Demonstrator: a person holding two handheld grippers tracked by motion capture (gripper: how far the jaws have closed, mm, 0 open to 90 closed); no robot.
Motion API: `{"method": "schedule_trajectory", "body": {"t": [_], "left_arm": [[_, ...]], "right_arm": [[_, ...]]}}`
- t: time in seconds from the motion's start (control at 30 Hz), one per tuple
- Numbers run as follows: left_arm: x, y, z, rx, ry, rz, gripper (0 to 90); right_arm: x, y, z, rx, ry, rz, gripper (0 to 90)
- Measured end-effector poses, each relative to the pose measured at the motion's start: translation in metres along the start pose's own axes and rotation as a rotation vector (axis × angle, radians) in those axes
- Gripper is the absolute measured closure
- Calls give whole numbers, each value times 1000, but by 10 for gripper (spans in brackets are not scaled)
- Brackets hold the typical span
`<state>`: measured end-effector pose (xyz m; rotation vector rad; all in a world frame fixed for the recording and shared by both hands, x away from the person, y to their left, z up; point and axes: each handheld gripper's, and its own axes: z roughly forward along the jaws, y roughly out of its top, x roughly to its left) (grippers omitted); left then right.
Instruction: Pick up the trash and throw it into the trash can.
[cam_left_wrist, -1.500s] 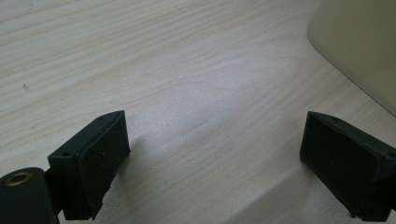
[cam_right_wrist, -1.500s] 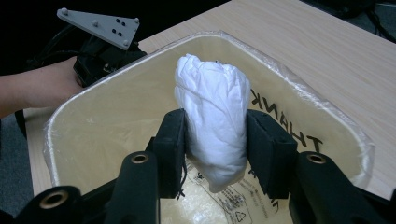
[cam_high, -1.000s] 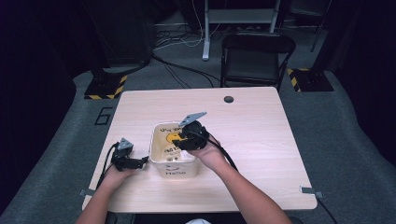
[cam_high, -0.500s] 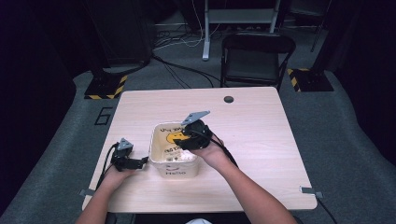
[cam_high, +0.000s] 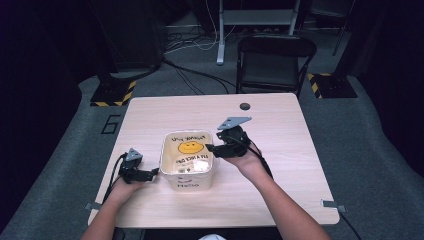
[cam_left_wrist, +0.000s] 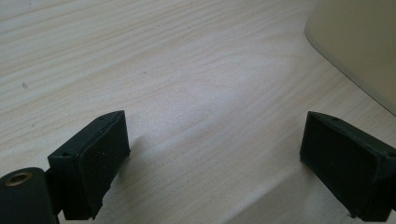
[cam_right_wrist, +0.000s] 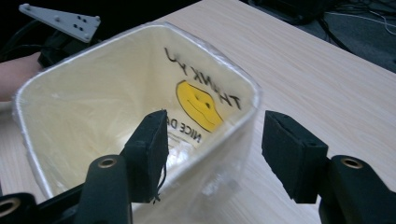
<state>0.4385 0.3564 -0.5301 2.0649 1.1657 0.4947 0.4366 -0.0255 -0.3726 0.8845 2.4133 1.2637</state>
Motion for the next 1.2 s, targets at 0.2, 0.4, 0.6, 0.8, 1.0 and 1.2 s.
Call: {"method": "schedule_trajectory", "body": {"t": [0.2, 0.4, 0.6, 0.8, 1.0, 1.2], "left_arm": [[0, 0, 0, 0, 0, 0, 80], [0, 0, 0, 1, 0, 1, 80], [0, 0, 0, 1, 0, 1, 80], [0, 0, 0, 1, -1, 1, 80], [0, 0, 0, 0, 0, 0, 80], [0, 0, 0, 0, -1, 0, 80]], "right_arm": [[-14, -14, -11, -16, -37, 41, 402], [-24, -27, -19, -21, -67, 72, 401], [-36, -46, -29, -24, -113, 96, 397], [-41, -63, -34, -18, -142, 103, 397], [-47, -81, -36, -20, -164, 145, 382], [-52, -99, -36, -8, -179, 166, 377]]}}
